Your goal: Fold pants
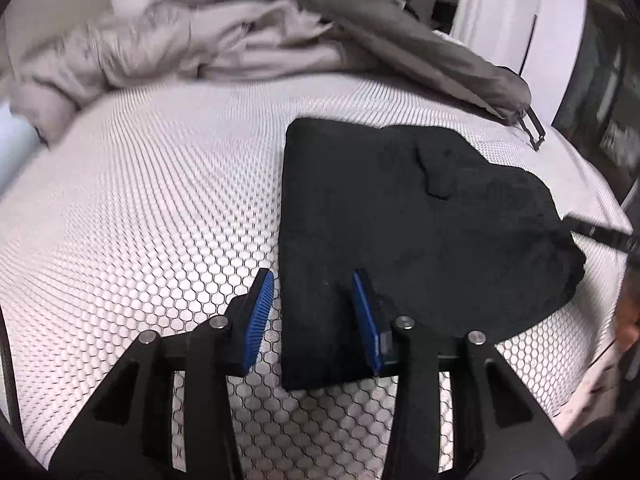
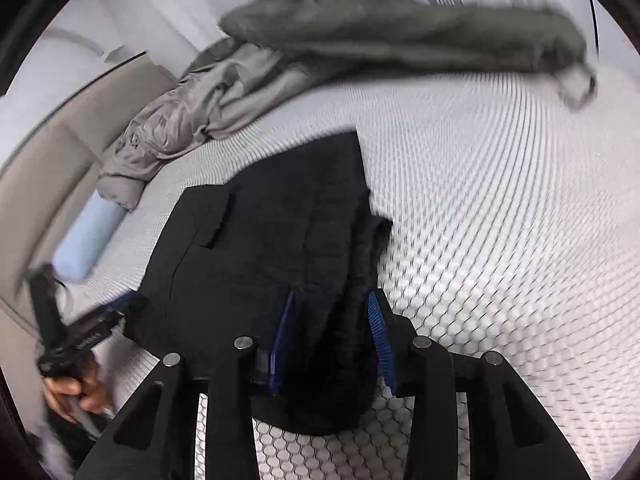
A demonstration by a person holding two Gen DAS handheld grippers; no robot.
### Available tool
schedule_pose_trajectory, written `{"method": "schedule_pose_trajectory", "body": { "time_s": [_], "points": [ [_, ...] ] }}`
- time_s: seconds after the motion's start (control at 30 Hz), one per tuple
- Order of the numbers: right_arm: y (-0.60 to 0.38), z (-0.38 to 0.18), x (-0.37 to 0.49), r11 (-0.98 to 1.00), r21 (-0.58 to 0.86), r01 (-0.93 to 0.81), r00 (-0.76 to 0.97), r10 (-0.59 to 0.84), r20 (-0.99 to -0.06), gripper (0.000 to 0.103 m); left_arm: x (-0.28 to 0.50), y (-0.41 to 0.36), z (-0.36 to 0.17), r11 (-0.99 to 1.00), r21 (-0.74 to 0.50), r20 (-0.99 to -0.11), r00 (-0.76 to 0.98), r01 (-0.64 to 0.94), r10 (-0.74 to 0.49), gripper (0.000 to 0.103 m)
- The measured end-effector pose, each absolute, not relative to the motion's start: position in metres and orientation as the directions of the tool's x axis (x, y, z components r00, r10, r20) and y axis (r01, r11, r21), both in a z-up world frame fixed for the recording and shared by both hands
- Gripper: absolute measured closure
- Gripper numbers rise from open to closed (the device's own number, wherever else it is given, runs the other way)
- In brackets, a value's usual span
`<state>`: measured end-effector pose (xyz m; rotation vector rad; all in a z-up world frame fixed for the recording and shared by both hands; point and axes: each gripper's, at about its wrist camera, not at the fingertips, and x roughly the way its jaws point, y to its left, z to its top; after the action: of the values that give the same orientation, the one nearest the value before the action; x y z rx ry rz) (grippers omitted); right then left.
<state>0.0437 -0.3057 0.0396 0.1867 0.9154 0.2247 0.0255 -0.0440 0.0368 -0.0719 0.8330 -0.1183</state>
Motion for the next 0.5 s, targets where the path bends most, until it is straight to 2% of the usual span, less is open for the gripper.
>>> {"method": "schedule_pose_trajectory", "body": {
  "time_s": [0.1,0.17,0.27,0.37,0.5],
  "points": [
    [-0.276,0.047,0.039,0.949,0.224,-0.22,0.597,0.313,-0.738,0.065,0.02,-0.067,0.036,0.981,-0.129,-0.732,0.653,0.145,-0.193,0.06],
    [-0.256,0.037,0.044,0.946,0.182,-0.27,0.563,0.308,-0.767,0.065,0.028,-0.084,0.028,0.979,-0.095,-0.746,0.637,0.183,-0.192,0.06],
    [-0.237,0.009,0.048,0.948,0.027,-0.318,0.523,0.199,-0.829,0.067,0.033,-0.098,0.017,0.977,-0.026,-0.761,0.63,0.211,-0.156,0.06],
    [-0.225,0.0,0.036,0.911,-0.163,-0.378,0.561,0.085,-0.823,0.07,0.037,-0.097,0.014,0.971,-0.029,-0.76,0.626,0.236,-0.175,0.06],
    [-0.23,0.008,0.029,0.926,-0.151,-0.346,0.573,0.081,-0.816,0.069,0.03,-0.087,0.013,0.974,-0.038,-0.757,0.63,0.222,-0.173,0.06]
  ]
}}
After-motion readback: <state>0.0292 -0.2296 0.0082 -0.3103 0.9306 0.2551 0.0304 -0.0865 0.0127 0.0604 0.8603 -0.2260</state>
